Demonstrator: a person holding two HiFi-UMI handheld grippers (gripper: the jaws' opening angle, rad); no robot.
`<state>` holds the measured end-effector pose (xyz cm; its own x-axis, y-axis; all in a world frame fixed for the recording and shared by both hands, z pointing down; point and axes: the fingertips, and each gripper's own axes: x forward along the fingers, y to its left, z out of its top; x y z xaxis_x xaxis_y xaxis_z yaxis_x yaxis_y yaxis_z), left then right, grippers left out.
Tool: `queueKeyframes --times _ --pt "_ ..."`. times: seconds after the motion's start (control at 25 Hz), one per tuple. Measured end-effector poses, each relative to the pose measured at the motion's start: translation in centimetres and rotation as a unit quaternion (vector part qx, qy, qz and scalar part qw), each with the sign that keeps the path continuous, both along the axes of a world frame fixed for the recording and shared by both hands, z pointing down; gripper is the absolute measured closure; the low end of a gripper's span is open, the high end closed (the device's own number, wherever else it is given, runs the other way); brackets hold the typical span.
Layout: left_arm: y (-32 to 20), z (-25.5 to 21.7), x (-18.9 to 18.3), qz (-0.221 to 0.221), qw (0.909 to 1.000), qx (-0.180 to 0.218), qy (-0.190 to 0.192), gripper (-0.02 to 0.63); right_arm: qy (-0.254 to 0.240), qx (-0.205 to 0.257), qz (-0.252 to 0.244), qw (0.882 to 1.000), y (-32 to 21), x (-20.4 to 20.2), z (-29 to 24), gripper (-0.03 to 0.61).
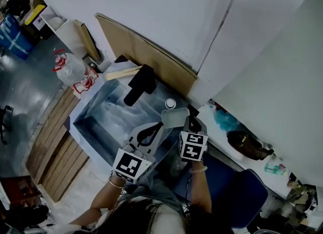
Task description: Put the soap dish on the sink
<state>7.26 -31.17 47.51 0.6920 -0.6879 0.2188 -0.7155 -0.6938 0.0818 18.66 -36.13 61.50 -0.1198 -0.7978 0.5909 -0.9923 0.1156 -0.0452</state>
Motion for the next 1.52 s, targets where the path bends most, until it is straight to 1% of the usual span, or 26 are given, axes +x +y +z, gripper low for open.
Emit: queueKeyframes --times 0.12,0.72,1.28,1.52 --pt "0.5 -0.7 -0.2 0.005 0.9998 0.020 -0.003 0.606 0.001 0.007 0.001 1.000 0.5 -0.2 -0.7 0.546" --pt "4.8 -3.6 -2.8 -0.003 0.9990 0.043 0.011 0.606 0.016 0.050 0.007 0.999 4.4 -2.0 -5.0 0.546" --pt "9.9 -6.5 -4.8 0.014 0.9976 0.067 0.015 0.604 0.013 0.102 0.023 0.994 9.9 -4.3 -10.7 0.549" --pt "12.1 -8.2 -5.9 0.016 0.9957 0.088 0.024 0.605 0.006 0.123 0.024 0.992 12.8 -5.5 -12.9 0.551"
